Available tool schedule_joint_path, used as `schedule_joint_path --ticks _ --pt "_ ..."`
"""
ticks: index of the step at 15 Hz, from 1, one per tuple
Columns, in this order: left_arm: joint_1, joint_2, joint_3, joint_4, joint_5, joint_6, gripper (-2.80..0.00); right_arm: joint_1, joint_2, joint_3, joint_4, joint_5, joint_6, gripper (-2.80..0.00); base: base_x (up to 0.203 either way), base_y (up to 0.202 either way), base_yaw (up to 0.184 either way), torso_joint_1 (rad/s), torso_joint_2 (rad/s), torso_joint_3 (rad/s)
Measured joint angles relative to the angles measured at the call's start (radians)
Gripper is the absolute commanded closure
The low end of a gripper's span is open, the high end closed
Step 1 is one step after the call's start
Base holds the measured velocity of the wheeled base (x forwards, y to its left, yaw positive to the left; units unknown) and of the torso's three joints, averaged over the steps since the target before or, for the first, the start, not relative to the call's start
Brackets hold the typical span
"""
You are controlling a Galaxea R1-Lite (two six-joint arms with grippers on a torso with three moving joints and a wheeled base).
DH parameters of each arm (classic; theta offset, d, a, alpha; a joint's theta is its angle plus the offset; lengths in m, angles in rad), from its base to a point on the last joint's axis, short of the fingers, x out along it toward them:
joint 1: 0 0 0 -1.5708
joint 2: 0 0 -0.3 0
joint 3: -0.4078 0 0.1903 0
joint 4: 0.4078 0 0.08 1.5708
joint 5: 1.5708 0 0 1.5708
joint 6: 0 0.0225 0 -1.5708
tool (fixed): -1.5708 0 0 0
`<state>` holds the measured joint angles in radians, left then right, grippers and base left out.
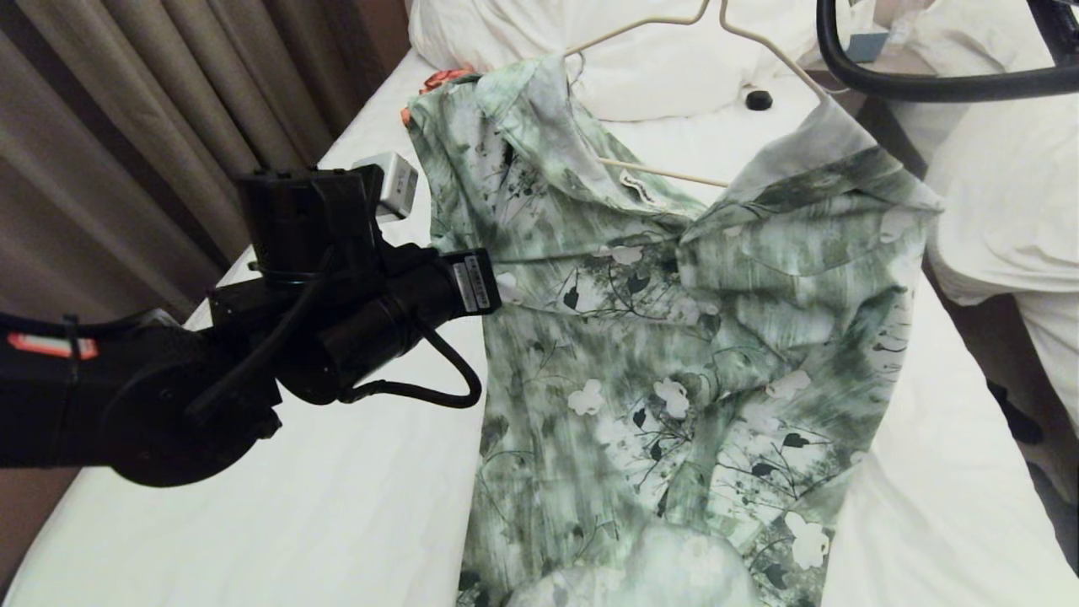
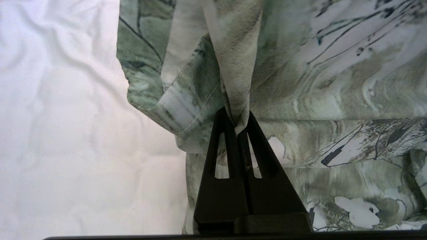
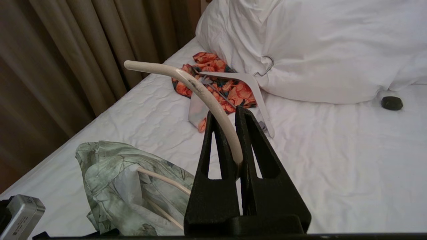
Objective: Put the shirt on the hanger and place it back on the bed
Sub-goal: Take the clothes hanger out of the clothes
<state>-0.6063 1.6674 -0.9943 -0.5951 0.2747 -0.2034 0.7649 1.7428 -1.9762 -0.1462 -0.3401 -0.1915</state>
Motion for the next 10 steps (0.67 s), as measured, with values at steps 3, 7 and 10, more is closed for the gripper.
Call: schedule_joint_path --ticks 3,7,10 --pt "0.025 -0.002 0.009 -0.002 -0.023 0.0 0.0 0.0 0.0 0.0 0.001 0.0 -0.003 0.0 0.0 0.0 0.0 0.0 0.0 0.0" --pt "0.032 -0.01 0.022 -0.002 -0.026 0.003 0.0 0.0 0.001 0.0 0.0 0.0 -0.014 0.0 0.0 0.0 0.0 0.0 0.0 0.0" --pt "0.03 -0.033 0.016 0.002 -0.041 0.006 -2.8 0.0 0.007 0.0 0.0 -0.001 -0.015 0.0 0.0 0.0 0.0 0.0 0.0 0.0"
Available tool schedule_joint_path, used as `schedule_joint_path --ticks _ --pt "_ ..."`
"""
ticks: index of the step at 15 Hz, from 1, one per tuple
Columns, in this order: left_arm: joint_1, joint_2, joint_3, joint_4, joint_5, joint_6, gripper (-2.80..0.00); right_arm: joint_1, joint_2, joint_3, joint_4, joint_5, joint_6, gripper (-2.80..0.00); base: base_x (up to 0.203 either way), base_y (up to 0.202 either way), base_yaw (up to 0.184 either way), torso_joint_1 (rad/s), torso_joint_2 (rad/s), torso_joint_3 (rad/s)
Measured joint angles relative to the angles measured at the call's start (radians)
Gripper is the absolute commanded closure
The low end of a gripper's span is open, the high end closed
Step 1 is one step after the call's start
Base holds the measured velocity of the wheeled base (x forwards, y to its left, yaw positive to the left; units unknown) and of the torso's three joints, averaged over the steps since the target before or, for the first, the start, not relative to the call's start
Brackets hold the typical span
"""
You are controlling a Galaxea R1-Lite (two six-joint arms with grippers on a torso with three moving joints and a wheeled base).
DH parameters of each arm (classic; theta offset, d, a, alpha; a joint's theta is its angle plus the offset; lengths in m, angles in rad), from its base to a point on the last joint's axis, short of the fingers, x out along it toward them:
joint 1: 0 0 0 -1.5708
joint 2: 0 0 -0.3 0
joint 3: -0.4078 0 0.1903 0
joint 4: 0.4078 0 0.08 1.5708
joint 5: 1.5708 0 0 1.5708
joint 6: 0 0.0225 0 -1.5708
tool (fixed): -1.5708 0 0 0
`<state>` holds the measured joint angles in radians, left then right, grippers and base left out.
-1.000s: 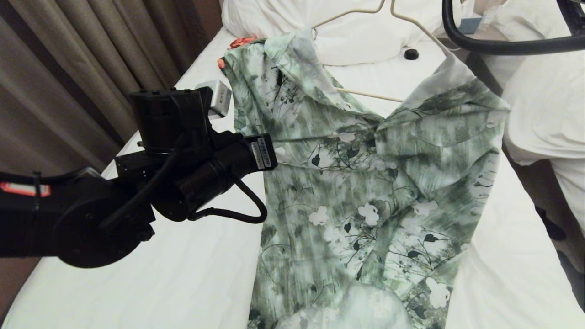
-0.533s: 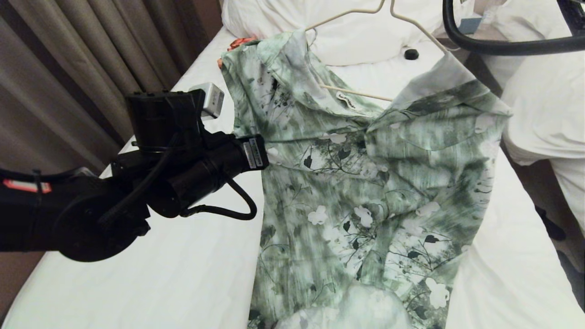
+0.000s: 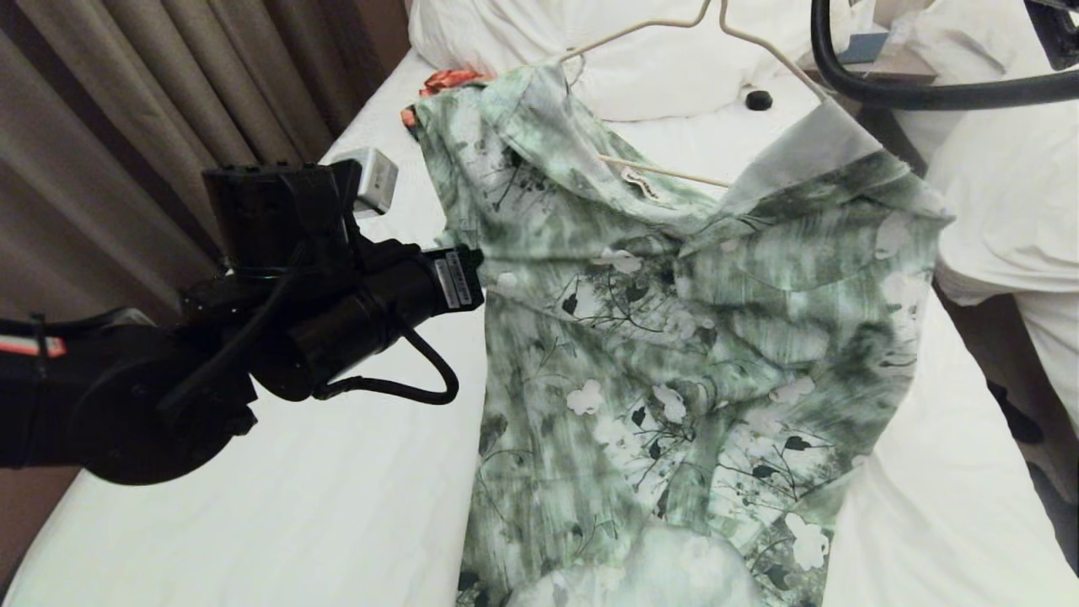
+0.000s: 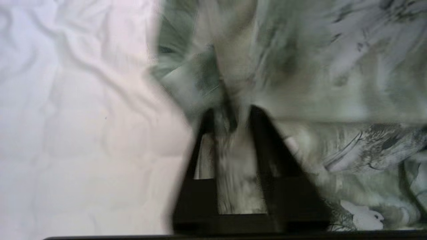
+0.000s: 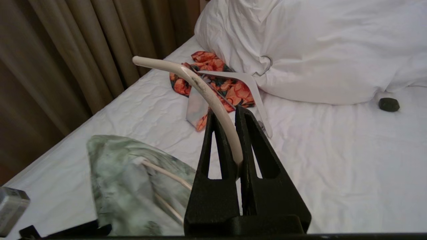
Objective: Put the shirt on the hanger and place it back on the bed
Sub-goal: Take the clothes hanger out of the clothes
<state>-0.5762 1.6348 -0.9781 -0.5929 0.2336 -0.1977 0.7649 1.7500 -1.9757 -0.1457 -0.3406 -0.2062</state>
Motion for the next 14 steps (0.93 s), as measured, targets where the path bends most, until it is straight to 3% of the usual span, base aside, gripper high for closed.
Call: schedule_joint_path --ticks 6,7,11,14 --pt "-0.059 -0.136 0.025 0.116 -0.004 0.0 -2.8 0.004 0.023 0.0 -0.003 0.003 -0.003 0.0 0.0 0.0 0.0 0.0 0.0 0.0" --pt "-0.092 -0.17 0.027 0.148 -0.002 -0.001 0.0 0.008 0.024 0.0 -0.003 0.004 -0.011 0.0 0.0 0.0 0.0 0.0 0.0 0.0" --pt "-0.284 -0.243 0.028 0.203 0.07 0.002 0.0 0.029 0.031 -0.003 -0.005 0.004 -0.019 0.0 0.0 0.0 0.0 0.0 0.0 0.0" --pt "-0.365 -0.184 -0.005 0.19 0.114 0.028 0.0 0.039 0.032 -0.005 -0.005 0.004 -0.019 0.0 0.0 0.0 0.0 0.0 0.0 0.0"
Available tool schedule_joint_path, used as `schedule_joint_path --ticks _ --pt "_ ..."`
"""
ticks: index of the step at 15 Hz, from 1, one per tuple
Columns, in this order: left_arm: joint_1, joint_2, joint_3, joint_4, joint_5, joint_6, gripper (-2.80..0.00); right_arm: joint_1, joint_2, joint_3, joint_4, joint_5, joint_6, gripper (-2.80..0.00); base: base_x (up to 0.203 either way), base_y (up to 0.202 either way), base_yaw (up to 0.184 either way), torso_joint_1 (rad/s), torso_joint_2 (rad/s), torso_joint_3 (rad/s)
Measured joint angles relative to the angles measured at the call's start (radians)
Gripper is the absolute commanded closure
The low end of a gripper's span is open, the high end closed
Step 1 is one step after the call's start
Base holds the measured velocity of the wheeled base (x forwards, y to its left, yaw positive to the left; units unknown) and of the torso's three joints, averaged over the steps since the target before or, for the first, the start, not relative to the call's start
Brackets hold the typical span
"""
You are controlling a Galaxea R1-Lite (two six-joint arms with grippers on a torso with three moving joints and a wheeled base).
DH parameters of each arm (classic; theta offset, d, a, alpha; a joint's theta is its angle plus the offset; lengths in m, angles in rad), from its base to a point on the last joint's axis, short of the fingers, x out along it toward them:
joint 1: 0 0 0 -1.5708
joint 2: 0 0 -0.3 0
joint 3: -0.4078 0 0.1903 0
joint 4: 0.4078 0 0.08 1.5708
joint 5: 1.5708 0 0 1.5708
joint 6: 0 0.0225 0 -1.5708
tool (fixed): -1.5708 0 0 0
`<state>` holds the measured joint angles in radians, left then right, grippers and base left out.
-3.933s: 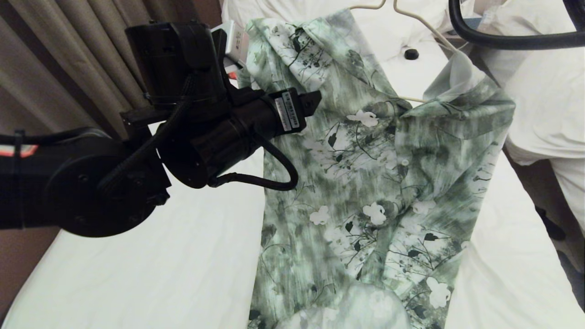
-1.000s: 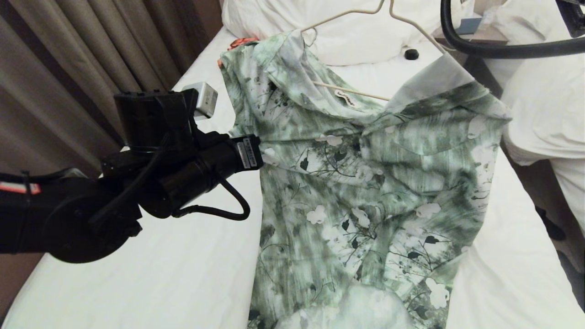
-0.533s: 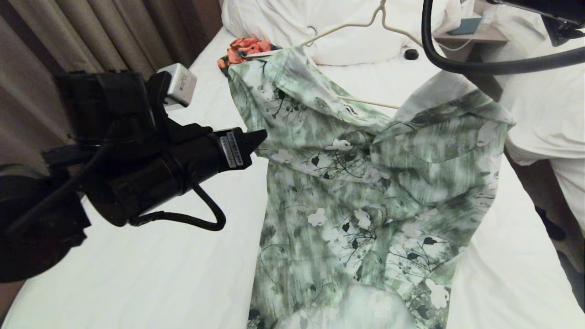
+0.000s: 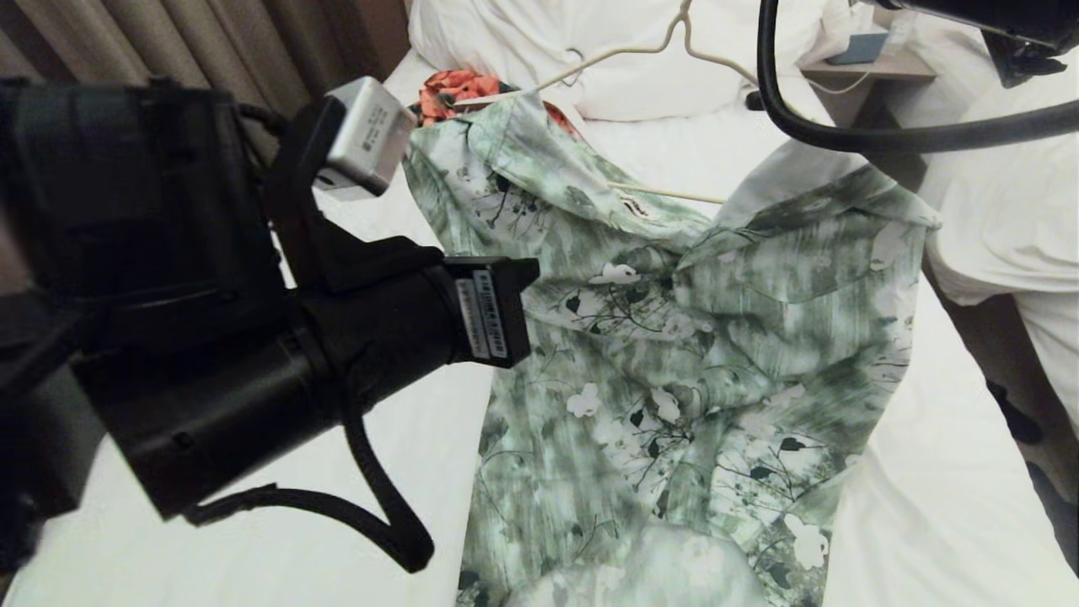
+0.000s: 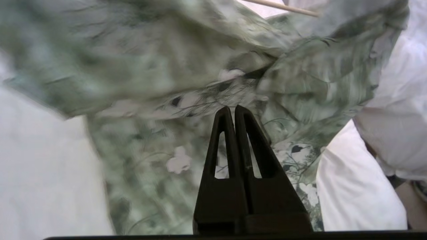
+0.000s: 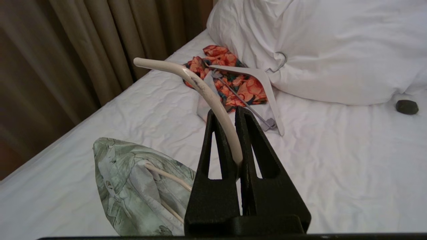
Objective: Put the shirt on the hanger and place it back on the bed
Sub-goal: Take the clothes hanger out of the clothes
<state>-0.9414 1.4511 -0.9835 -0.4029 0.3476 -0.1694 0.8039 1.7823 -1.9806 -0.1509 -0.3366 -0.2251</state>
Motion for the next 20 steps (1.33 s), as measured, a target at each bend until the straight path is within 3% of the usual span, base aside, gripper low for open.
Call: schedule_joint_path --ticks 2,4,12,14,16,17,20 --pt "-0.025 0.07 -0.044 -0.056 0.025 0.03 0.0 0.005 0.001 0.0 0.0 0.0 0.004 0.0 0.0 0.0 0.0 0.0 0.0 0.0" --pt "-0.042 0.151 -0.071 -0.152 0.05 0.099 0.0 0.006 0.0 0.0 -0.001 0.002 0.016 0.0 0.0 0.0 0.0 0.0 0.0 0.0" --pt "-0.069 0.465 -0.162 -0.752 0.185 0.584 0.0 0.005 -0.006 -0.005 0.005 0.017 0.099 0.0 0.0 0.0 0.0 0.0 0.0 0.0" --pt "-0.089 0.505 -0.193 -0.792 0.206 0.649 0.0 0.004 -0.006 -0.006 0.007 0.018 0.099 0.0 0.0 0.0 0.0 0.0 0.0 0.0" --pt "-0.1 0.523 -0.206 -0.791 0.219 0.662 0.0 0.004 -0.006 -0.006 0.006 0.02 0.099 0.0 0.0 0.0 0.0 0.0 0.0 0.0" --pt "-0.111 0.528 -0.206 -0.788 0.231 0.67 -2.8 0.003 -0.006 -0.006 0.006 0.023 0.099 0.0 0.0 0.0 0.0 0.0 0.0 0.0" --pt "-0.141 0.537 -0.204 -0.774 0.239 0.685 -2.8 0.0 -0.005 -0.006 0.009 0.029 0.1 0.0 0.0 0.0 0.0 0.0 0.0 0.0"
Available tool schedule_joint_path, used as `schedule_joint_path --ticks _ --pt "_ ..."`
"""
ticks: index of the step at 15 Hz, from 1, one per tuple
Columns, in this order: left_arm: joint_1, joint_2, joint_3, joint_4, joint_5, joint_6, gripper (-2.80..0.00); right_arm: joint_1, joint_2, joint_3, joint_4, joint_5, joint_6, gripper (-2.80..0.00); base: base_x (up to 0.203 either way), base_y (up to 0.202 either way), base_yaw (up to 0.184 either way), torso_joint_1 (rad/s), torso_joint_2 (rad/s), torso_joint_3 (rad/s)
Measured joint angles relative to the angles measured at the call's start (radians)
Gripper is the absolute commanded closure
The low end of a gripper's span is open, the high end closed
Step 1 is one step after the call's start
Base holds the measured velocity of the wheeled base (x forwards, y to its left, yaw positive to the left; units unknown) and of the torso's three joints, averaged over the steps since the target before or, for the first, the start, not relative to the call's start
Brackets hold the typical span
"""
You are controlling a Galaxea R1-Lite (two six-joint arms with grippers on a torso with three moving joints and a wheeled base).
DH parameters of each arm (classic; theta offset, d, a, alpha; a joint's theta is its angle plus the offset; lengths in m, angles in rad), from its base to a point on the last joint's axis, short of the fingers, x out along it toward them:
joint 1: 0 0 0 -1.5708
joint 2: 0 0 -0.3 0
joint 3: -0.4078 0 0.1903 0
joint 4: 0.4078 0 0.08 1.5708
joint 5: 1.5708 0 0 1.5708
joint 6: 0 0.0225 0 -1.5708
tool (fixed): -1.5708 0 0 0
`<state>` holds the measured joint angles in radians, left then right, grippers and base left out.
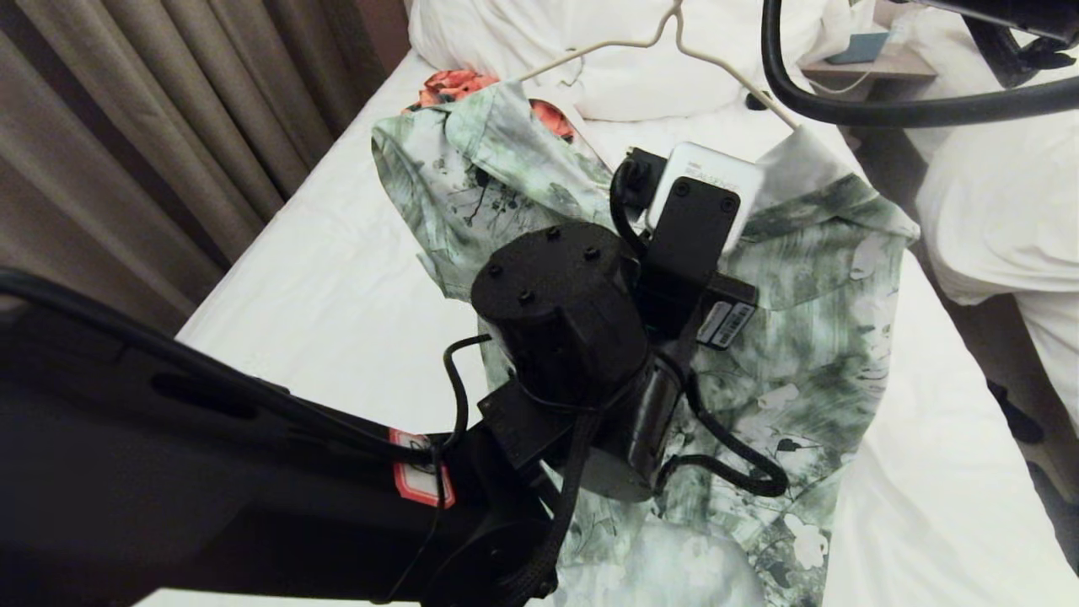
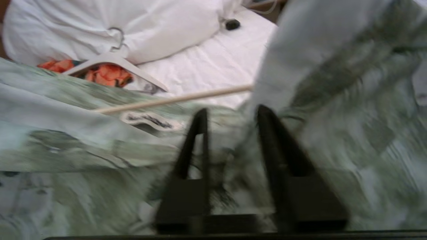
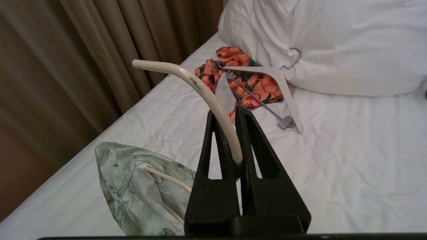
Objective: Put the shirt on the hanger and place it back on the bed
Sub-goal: Take the clothes hanger out of the clothes
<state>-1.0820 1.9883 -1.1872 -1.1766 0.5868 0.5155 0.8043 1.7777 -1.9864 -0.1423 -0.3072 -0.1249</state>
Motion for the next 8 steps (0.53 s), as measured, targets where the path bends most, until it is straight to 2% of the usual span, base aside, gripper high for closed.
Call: schedule_joint_path --ticks 3,6,8 --pt "-0.026 0.001 -0.007 0.004 0.0 0.001 -2.8 -0.001 -0.001 0.0 0.006 0.025 0.007 0.0 0.0 0.0 0.0 0.0 0.0 0.0" --pt "-0.043 0.003 -0.019 -0.005 -0.003 -0.004 -2.8 -0.001 -0.008 0.0 0.028 0.073 0.092 0.0 0.0 0.0 0.0 0.0 0.0 0.0" --pt "-0.039 0.012 -0.019 -0.019 -0.01 -0.007 -2.8 0.0 -0.014 0.0 0.037 0.077 0.105 0.0 0.0 0.0 0.0 0.0 0.0 0.0"
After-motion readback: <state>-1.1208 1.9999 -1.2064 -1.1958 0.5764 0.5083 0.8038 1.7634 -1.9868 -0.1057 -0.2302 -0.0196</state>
